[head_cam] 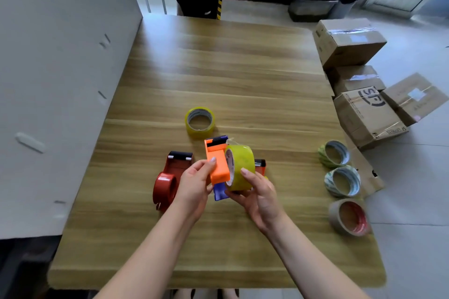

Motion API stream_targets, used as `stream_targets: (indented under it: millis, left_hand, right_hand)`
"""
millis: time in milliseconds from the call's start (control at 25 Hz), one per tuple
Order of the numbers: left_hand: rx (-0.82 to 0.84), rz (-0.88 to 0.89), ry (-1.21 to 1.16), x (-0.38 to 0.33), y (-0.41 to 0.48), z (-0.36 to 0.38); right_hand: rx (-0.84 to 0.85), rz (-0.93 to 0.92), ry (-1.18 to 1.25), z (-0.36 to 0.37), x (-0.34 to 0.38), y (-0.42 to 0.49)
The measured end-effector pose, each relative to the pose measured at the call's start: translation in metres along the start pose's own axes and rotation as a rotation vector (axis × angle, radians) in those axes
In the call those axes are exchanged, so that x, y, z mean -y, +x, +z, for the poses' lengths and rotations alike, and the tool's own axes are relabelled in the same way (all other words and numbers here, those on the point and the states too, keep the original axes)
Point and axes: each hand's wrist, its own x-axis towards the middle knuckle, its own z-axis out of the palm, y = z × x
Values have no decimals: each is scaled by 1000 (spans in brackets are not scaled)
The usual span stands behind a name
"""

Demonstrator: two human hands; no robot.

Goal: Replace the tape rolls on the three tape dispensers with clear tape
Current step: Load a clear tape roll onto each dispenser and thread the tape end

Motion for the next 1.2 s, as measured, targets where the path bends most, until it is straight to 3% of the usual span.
stream_targets:
  millis: [320,600,880,1040,1200]
  left_hand:
    - [91,42,46,3,-3,-7]
    - [-20,67,125,-3,7,-17]
    - [31,146,196,-38,24,-19]
    - [116,198,288,-51,20,-4]
    - [193,218,281,-51,13,5]
  right_hand:
    - [30,-77,-19,-6,-6,1]
    - [80,-117,-111,-21,29,4]
    - [220,-40,-322,-32,112,1]
    - [268,21,-380,-19,130,6]
    - [362,96,-626,5,137,13]
